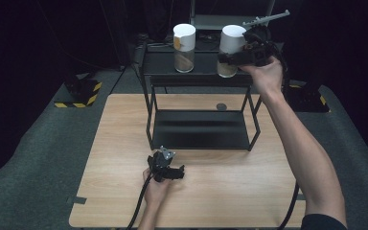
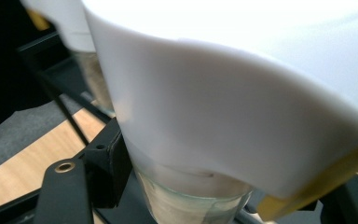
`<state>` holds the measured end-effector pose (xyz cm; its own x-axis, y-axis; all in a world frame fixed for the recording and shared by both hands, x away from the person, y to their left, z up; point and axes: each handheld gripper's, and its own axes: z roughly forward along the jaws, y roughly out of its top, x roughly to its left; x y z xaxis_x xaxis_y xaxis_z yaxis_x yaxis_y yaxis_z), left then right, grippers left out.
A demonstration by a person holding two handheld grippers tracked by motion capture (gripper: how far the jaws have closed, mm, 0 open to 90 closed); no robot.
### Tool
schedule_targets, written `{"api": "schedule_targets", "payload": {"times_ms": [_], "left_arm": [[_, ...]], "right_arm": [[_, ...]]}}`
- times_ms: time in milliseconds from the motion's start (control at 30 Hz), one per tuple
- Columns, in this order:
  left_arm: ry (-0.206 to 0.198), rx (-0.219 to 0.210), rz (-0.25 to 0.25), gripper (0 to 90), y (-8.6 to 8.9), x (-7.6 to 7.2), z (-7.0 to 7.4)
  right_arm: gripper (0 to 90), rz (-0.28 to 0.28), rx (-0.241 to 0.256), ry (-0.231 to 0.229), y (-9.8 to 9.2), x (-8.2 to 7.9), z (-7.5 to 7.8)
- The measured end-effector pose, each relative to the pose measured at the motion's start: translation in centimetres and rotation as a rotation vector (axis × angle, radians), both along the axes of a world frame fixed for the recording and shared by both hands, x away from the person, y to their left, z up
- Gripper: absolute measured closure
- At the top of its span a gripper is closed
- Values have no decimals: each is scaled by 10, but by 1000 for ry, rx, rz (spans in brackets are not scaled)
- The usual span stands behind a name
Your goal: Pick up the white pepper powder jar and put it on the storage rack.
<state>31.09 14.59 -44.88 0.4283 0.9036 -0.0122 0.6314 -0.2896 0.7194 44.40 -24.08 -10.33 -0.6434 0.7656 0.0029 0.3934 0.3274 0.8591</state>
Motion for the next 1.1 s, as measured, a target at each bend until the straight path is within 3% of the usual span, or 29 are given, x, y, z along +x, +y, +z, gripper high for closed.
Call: {"api": "schedule_targets", "payload": {"times_ms": [233,500,767,1100], "left_arm": [[0,1,0,31,0,0,0],[0,0,1,30,0,0,0],[0,0,1,30,0,0,0],[0,0,1,31,0,0,0]], "right_arm": [[304,-54,23,33,14,17,-2],[304,-110,-20,35,35,26,-2],[304,-119,-28,49,38,31,-5],[302,-107,-32,34,37,29,-8]]}}
